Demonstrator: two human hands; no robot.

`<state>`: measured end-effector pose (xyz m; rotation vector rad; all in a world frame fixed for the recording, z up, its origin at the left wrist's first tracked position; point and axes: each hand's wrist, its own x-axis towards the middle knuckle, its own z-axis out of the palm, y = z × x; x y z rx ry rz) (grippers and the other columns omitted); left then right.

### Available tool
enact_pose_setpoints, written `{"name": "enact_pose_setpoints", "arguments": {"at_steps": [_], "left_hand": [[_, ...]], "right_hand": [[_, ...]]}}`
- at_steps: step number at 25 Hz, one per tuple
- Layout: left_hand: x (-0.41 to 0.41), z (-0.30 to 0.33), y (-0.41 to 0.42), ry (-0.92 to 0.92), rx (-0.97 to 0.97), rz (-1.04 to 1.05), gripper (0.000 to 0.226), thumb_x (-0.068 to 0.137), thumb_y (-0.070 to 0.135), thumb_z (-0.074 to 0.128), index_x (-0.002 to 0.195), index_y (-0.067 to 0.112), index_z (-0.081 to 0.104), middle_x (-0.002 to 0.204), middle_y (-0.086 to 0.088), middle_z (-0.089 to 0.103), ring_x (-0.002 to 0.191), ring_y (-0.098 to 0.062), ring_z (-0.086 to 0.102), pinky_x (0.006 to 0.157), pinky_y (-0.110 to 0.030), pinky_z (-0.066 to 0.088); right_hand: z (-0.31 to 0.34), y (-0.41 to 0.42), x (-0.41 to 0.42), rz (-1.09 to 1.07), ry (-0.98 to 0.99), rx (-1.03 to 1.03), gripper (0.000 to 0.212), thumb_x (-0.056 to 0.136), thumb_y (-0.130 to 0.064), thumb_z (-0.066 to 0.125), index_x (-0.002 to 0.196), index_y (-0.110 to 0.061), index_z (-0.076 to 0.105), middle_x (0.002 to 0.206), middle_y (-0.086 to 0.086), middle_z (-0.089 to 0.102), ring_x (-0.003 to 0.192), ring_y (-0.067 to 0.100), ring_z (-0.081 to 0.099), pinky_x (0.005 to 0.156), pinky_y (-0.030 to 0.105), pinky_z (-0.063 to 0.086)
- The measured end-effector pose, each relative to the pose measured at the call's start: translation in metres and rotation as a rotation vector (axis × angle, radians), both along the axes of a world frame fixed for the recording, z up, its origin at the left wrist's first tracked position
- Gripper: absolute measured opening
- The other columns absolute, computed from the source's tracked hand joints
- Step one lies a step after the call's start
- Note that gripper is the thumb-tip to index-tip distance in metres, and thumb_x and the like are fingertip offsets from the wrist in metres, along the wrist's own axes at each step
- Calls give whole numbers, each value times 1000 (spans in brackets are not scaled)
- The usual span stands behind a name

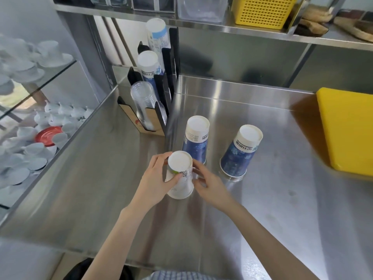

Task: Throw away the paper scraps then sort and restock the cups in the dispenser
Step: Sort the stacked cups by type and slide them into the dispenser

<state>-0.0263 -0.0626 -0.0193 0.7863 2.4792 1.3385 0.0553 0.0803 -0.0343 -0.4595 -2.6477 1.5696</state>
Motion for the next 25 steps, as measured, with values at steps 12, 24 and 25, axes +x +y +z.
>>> {"name": "enact_pose_setpoints", "arguments": {"at_steps": [12, 24, 25], "left_hand": [[-56, 30, 61, -90, -87, -65, 72, 82, 31, 60, 140, 14, 22, 150, -6, 31, 135, -20, 34, 111, -35, 29], [-65, 52, 81, 74, -29, -108, 52, 78, 25, 66, 125, 15, 45, 127, -6, 58, 114, -22, 55, 98, -35, 44], [-64, 55, 82, 84, -9, -105, 52, 78, 25, 66, 124, 14, 45, 127, -6, 57, 115, -22, 55, 98, -36, 44]], "right_hand": [[26, 41, -47, -286, 98, 22, 61, 89, -13, 50, 142, -15, 19, 151, 3, 30, 138, 20, 31, 114, 39, 29], [50, 51, -52, -265, 201, 3, 53, 88, -17, 53, 136, -22, 32, 138, 1, 50, 127, 17, 47, 102, 23, 34], [53, 52, -51, -265, 217, 9, 53, 88, -16, 54, 136, -22, 33, 138, 1, 51, 126, 17, 47, 102, 22, 34]]}}
